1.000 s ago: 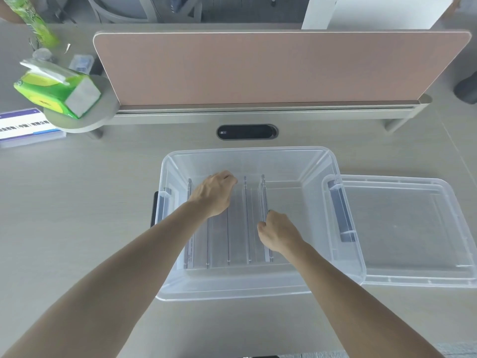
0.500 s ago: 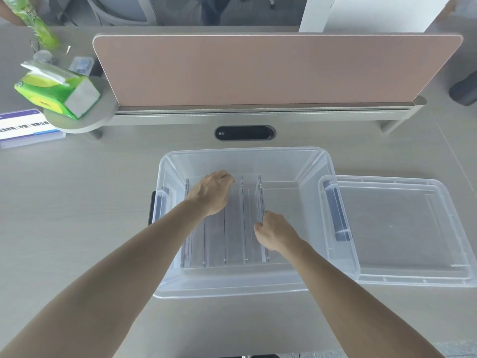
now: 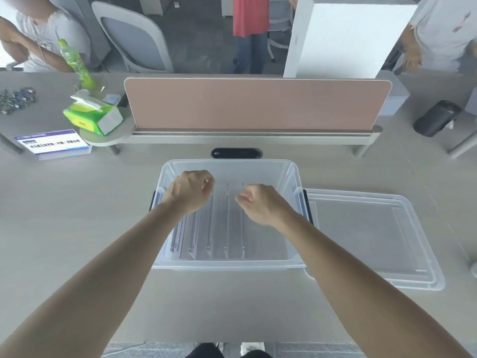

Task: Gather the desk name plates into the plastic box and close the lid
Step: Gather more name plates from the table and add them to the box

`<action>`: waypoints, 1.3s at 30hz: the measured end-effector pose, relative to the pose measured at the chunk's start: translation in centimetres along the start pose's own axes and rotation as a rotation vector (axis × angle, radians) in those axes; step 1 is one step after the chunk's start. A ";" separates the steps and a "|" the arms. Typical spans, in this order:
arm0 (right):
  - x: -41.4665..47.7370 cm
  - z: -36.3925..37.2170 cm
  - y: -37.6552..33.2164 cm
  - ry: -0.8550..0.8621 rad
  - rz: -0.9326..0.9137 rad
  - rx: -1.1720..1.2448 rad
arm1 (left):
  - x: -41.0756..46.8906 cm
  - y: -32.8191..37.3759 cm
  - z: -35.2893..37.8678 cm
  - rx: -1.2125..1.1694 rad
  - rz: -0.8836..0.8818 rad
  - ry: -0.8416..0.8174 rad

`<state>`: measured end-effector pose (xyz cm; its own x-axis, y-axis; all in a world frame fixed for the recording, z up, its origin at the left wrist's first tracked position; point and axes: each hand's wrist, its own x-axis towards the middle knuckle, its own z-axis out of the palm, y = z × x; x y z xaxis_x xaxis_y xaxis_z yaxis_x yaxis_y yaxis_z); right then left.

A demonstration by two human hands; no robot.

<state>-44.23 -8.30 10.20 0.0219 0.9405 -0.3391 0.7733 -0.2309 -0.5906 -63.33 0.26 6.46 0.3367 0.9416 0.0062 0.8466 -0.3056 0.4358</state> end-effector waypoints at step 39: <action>-2.2 21.7 -39.7 -0.162 -0.404 -0.007 | -31.9 -36.6 -23.8 -0.715 -0.577 0.449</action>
<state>-88.69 -6.65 18.48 -0.3829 0.9034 -0.1929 0.7036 0.1499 -0.6947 -114.86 -15.19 11.71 -0.3549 0.9294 -0.1017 0.3373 0.2288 0.9132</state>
